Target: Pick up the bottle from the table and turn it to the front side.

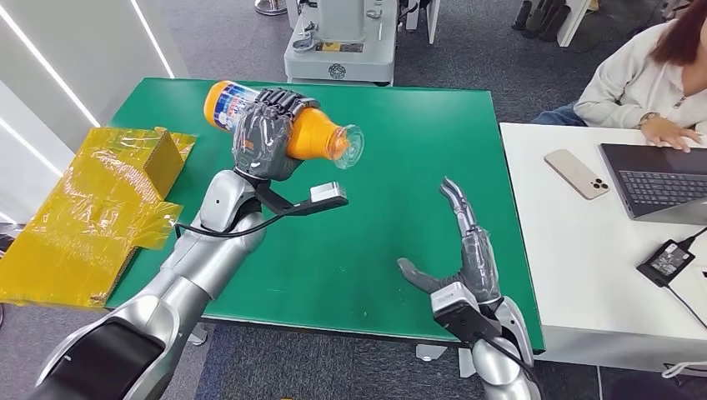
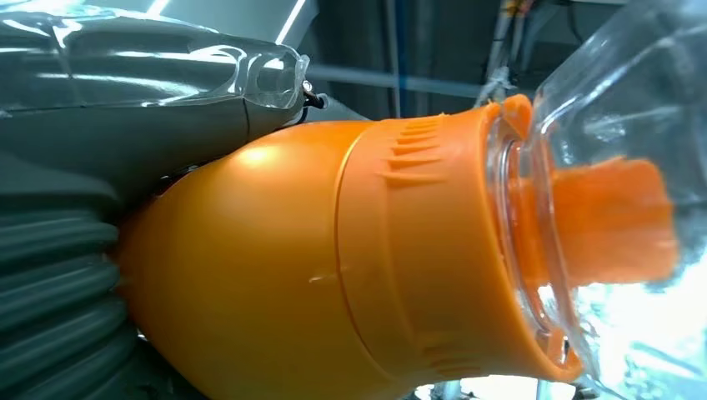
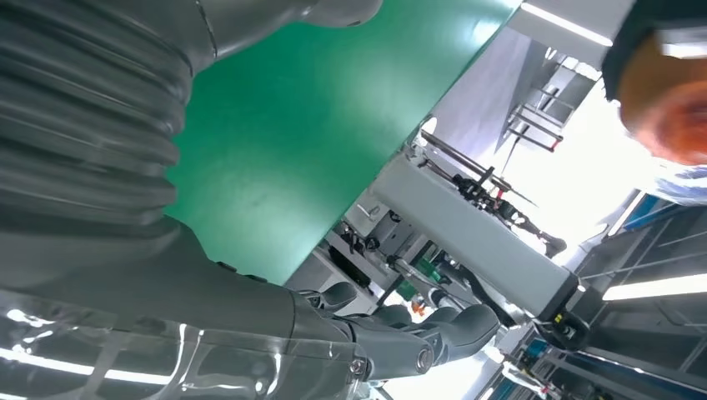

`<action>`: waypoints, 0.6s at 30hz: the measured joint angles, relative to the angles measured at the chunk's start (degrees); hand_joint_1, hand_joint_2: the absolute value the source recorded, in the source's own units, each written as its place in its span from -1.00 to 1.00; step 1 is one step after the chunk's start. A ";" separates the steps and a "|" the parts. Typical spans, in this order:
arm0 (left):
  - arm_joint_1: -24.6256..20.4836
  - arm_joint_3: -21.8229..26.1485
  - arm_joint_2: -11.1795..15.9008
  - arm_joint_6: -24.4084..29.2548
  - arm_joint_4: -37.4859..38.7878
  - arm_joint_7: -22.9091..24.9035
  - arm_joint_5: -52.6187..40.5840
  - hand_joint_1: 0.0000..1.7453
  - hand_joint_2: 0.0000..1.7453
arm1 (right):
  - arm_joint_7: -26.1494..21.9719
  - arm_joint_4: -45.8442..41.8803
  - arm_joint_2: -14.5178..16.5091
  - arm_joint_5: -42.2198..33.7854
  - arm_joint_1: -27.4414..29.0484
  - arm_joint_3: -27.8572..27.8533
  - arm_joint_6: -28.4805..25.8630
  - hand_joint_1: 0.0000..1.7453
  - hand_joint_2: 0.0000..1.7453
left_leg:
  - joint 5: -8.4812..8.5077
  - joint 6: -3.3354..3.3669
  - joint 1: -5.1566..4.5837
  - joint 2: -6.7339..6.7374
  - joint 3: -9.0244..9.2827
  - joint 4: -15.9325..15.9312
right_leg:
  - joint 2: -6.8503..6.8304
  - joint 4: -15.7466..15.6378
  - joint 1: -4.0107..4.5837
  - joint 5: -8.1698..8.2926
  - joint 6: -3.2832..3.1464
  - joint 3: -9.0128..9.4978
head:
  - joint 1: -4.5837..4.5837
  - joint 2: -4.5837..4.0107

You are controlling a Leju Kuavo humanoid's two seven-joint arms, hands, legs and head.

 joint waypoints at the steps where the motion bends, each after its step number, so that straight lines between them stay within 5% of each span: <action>1: -0.08 -0.08 0.24 0.01 0.23 0.74 -1.60 1.00 1.00 | 0.00 0.18 -0.03 -0.11 -0.36 0.01 0.15 -1.00 1.00 | 0.00 0.00 0.00 0.00 0.00 0.00 | 0.00 0.00 0.00 0.00 0.00 0.00 | 0.00 0.00; 9: -1.36 -0.95 1.43 -0.24 3.19 5.07 -9.22 1.00 1.00 | -0.13 1.20 -0.28 -1.04 -1.40 0.07 0.33 -1.00 1.00 | 0.00 0.00 0.00 -0.01 -0.01 0.00 | -0.01 0.00 0.00 -0.02 0.00 -0.01 | 0.00 0.00; 18: -5.22 -10.53 7.09 -9.54 15.46 14.15 -14.55 1.00 1.00 | -2.15 1.30 -1.86 -2.62 1.45 0.17 0.20 -1.00 1.00 | 0.00 0.00 0.01 0.14 0.04 -0.02 | 0.13 0.01 0.01 -0.01 -0.01 -0.04 | -0.01 0.00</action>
